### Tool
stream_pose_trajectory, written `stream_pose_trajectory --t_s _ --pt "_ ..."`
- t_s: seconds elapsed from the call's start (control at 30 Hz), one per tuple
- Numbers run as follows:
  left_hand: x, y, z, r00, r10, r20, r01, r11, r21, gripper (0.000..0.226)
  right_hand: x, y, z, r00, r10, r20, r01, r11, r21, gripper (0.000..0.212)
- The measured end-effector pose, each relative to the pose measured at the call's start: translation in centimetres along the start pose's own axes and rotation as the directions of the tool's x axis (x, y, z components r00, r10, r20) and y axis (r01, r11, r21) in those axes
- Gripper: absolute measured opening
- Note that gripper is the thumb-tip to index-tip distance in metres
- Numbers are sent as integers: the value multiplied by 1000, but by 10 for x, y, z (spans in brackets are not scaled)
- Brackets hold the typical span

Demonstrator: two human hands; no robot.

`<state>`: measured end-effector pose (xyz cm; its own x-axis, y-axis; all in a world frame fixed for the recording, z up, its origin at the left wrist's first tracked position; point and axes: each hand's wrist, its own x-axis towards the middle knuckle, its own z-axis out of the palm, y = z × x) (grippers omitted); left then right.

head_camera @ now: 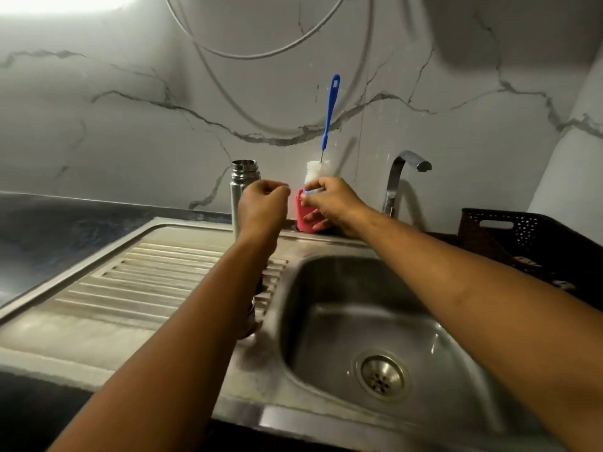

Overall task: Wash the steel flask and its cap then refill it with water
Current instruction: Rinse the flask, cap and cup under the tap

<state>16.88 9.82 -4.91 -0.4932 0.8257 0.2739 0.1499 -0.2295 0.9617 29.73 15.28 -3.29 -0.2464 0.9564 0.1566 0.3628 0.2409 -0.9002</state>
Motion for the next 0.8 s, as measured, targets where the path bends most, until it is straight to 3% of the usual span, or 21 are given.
stream_pose_trajectory --t_s 0.1,0.17,0.33,0.53,0.7,0.8 --pt "3 -6 -34 981 86 -176 -63 989 132 18 -4 0 29 998 -14 66 15 1000 -12 46" --pt "9 -11 -54 979 62 -195 -36 991 132 24 -2 -5 46 994 -37 108 38 999 -11 56" --pt "18 -21 -71 986 -154 58 151 987 51 68 11 -5 84 988 -24 151 23 1000 9 72" --pt "10 -6 -65 968 -135 212 135 991 16 44 21 5 100 993 -80 91 81 997 -4 54" --pt "7 -1 -44 965 -92 245 85 996 39 65 15 7 71 985 -174 -19 174 984 -26 46" --pt "1 10 -12 953 -44 300 38 999 24 63 5 17 26 980 -184 -75 183 983 -17 58"
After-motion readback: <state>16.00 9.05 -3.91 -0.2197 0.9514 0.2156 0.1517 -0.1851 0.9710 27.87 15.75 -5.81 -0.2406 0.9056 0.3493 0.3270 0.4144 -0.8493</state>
